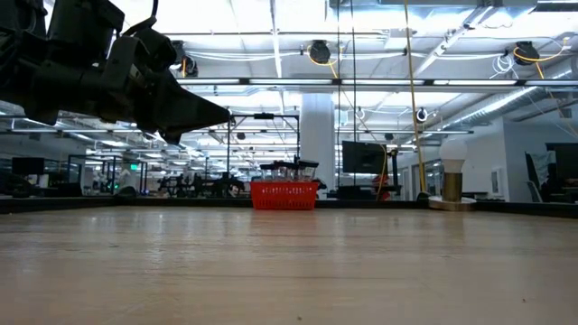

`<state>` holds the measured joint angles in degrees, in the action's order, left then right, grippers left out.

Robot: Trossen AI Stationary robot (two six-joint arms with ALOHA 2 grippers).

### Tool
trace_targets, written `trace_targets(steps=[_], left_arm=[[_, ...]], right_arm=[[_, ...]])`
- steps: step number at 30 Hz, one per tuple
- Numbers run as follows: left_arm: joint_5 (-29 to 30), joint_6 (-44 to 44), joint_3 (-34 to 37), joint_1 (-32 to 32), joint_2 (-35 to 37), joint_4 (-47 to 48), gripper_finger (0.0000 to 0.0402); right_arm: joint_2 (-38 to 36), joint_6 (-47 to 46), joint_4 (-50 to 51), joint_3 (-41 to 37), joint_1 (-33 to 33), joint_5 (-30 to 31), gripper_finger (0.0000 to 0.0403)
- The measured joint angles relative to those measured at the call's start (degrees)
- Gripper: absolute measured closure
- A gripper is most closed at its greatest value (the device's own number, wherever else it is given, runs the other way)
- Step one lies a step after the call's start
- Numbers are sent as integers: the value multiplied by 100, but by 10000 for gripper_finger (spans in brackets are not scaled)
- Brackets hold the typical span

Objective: Pick & Place Office items
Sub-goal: Put the dark blue charger adapter into the black bin

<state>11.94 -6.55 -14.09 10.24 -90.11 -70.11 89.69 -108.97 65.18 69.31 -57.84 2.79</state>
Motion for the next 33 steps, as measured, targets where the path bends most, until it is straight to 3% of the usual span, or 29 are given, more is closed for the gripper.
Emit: trace_targets(steps=[5,11,33], left_arm=[[0,4,-1,0,0,0,364],[0,39,0,0,0,2,364],[5,37,0,0,0,2,364]], right_arm=[[0,-54,-862,-523,-2,-57,252],[-9,-284,-1009,-857,0,-82,245],[-9,-171,-1147,-684,-2,-6,244]])
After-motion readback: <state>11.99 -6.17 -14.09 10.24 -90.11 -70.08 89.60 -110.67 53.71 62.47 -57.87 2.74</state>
